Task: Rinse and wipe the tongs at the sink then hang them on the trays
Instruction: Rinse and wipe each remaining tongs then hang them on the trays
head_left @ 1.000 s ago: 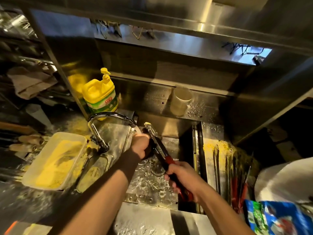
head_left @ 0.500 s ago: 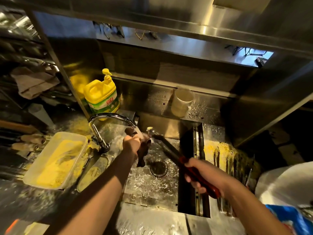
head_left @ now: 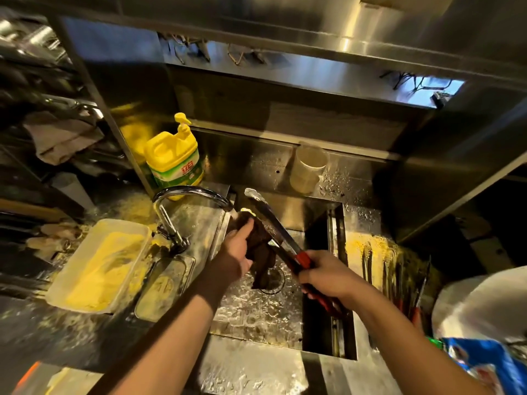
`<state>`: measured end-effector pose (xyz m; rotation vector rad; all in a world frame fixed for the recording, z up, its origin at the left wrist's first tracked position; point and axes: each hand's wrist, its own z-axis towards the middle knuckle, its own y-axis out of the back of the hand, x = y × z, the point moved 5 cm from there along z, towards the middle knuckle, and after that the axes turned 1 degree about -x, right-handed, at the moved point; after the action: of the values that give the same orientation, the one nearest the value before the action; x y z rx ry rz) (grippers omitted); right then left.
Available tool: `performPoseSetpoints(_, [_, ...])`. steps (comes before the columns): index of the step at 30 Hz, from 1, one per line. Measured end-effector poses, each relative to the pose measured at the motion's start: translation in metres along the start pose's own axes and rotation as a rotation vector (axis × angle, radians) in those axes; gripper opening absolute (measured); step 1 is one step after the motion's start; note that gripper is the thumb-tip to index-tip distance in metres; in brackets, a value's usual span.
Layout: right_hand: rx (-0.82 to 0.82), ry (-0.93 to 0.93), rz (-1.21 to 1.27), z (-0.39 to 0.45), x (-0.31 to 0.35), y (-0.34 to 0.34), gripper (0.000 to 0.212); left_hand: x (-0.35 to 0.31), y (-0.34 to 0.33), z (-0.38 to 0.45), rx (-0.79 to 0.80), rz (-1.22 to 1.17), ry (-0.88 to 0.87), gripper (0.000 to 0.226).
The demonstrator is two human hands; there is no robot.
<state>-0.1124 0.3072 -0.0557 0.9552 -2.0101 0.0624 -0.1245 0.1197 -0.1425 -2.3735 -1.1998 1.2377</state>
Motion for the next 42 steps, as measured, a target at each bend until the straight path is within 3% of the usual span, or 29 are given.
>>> performPoseSetpoints(4, [0.055,-0.065,0.174,0.000,-0.002,-0.012,0.018,-0.012,-0.001,0.001,-0.086,0.200,-0.072,0.010])
performPoseSetpoints(8, [0.050,-0.106,0.191,-0.003,-0.003,-0.008,0.025,-0.032,-0.002,0.012,-0.224,0.258,-0.126,0.018])
performPoseSetpoints(11, [-0.038,-0.102,0.168,0.004,0.003,-0.007,0.029,-0.013,-0.016,0.010,-0.165,0.309,-0.045,0.028])
performPoseSetpoints(13, [-0.063,-0.102,0.181,0.008,0.006,-0.013,0.028,-0.008,-0.019,0.006,-0.149,0.314,-0.031,0.015])
performPoseSetpoints(15, [-0.044,-0.114,0.185,0.005,0.006,-0.016,0.022,-0.019,-0.014,0.009,-0.187,0.283,-0.064,0.008])
performPoseSetpoints(20, [-0.044,-0.116,0.198,0.003,0.007,-0.014,0.027,-0.012,-0.014,0.010,-0.214,0.285,-0.047,0.027])
performPoseSetpoints(26, [-0.014,-0.128,0.171,-0.008,0.003,-0.007,0.031,-0.019,-0.012,0.016,-0.247,0.267,-0.056,0.012])
performPoseSetpoints(31, [-0.007,-0.158,0.005,-0.027,-0.010,0.027,0.032,-0.033,0.014,0.014,-0.410,0.327,-0.189,0.005])
performPoseSetpoints(33, [-0.120,-0.106,-0.091,-0.026,-0.008,0.040,0.022,-0.019,0.022,0.008,-0.393,0.343,-0.136,0.017])
performPoseSetpoints(36, [-0.366,-0.006,-0.515,-0.021,0.005,0.050,0.015,0.010,0.022,-0.005,-0.276,0.339,-0.020,0.013])
performPoseSetpoints(39, [-0.558,0.035,-0.938,-0.024,0.014,0.045,0.044,0.024,0.024,-0.014,-0.225,0.443,-0.034,0.002])
performPoseSetpoints(42, [-0.612,0.037,-0.978,-0.030,0.011,0.042,0.052,0.028,0.020,-0.019,-0.152,0.556,-0.069,0.003])
